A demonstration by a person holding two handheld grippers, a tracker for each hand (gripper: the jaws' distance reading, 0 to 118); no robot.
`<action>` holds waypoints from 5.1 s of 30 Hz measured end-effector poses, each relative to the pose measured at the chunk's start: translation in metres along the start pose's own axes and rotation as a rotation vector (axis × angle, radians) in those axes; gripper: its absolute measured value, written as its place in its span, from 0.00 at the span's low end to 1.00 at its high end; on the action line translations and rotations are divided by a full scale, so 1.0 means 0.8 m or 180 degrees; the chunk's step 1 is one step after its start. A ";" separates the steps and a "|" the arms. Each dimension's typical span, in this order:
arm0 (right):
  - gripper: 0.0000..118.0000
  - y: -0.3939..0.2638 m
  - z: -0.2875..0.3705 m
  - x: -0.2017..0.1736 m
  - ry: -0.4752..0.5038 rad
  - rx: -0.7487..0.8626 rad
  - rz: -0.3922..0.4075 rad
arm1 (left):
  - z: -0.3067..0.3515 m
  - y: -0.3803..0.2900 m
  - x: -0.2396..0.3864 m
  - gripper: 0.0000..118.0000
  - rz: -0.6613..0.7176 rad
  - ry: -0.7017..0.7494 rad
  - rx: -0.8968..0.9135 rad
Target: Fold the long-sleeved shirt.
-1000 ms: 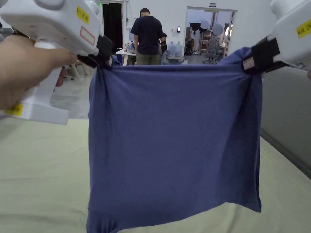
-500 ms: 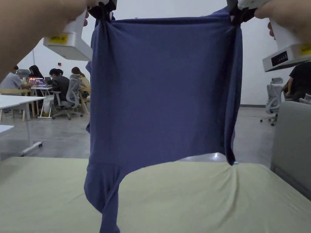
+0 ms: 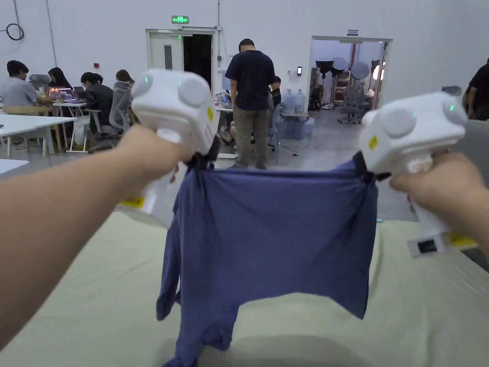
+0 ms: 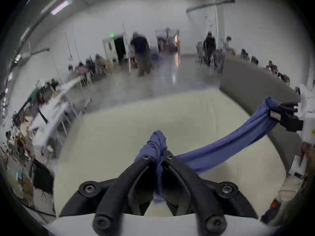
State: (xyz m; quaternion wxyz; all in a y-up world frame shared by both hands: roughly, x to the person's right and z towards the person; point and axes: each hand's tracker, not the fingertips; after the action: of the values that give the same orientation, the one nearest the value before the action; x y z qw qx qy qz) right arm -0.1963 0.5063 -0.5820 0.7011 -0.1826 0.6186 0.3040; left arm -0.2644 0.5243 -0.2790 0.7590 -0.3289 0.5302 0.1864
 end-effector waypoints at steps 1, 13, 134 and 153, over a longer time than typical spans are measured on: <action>0.00 -0.038 -0.030 -0.010 0.0031 -0.0166 -0.0013 | -0.034 -0.035 0.006 0.01 0.0010 -0.0017 -0.0161; 0.00 -0.387 0.012 -0.033 0.0589 -0.0778 -0.0007 | -0.014 -0.404 0.079 0.01 -0.0090 -0.0425 -0.1121; 0.00 -0.581 0.309 -0.112 0.1633 -0.0818 -0.1169 | 0.179 -0.699 0.111 0.00 0.1389 -0.1001 -0.1256; 0.00 -0.572 0.210 -0.080 0.1500 -0.1208 -0.1330 | -0.128 -0.561 0.034 0.71 0.0913 -0.0381 -0.1377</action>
State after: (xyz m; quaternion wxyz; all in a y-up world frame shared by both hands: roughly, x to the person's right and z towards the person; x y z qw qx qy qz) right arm 0.2259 0.2570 -0.5461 0.5400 -0.4969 0.6450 0.2132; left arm -0.0406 0.1306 -0.1913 0.6668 -0.3933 0.4734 0.4202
